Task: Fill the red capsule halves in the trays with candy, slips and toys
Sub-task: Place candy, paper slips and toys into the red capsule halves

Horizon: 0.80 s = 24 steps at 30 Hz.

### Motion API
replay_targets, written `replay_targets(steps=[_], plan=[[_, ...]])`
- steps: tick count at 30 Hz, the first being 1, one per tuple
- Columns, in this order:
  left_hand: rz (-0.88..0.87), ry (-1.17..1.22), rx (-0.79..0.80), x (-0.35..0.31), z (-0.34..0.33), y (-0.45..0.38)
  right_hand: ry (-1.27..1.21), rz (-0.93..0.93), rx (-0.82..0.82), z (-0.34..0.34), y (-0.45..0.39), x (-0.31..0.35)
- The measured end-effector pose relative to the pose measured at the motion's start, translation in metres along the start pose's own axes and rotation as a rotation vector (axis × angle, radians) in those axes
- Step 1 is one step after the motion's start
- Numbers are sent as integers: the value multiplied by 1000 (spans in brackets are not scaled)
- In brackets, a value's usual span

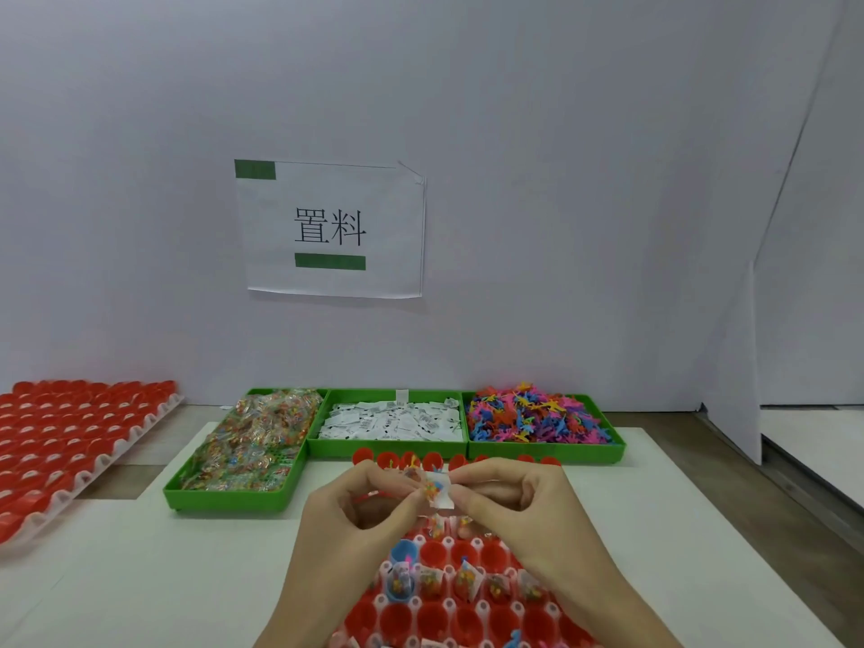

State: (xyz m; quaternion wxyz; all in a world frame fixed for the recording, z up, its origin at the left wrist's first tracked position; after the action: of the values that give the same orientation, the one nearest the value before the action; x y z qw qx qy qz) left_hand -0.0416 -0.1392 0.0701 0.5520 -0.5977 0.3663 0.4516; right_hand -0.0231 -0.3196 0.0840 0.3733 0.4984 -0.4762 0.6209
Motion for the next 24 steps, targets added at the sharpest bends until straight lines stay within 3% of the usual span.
replay_targets(steps=[7, 12, 24], plan=[[-64, -111, -21, -5, -2, 1, 4, 17, -47, -5, 2, -2], [-12, -43, -7, -4, -5, 2, -73, 22, -83, -3, 2, -5], [50, -3, 89, -8, -8, 2, 21, 57, -62, -5, 2, -2]])
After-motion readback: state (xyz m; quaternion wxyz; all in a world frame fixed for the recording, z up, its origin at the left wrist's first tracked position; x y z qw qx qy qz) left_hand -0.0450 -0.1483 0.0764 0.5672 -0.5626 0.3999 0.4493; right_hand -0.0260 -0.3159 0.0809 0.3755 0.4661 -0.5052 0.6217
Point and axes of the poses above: each hand's wrist, its own y-axis away from the middle knuckle, its own z-axis out of the back of the hand, x = y × z, the point moved 10 cm from there along -y, towards the middle knuckle, and after that the axes turned 4 degrees about -y, right-handed, at the moved point
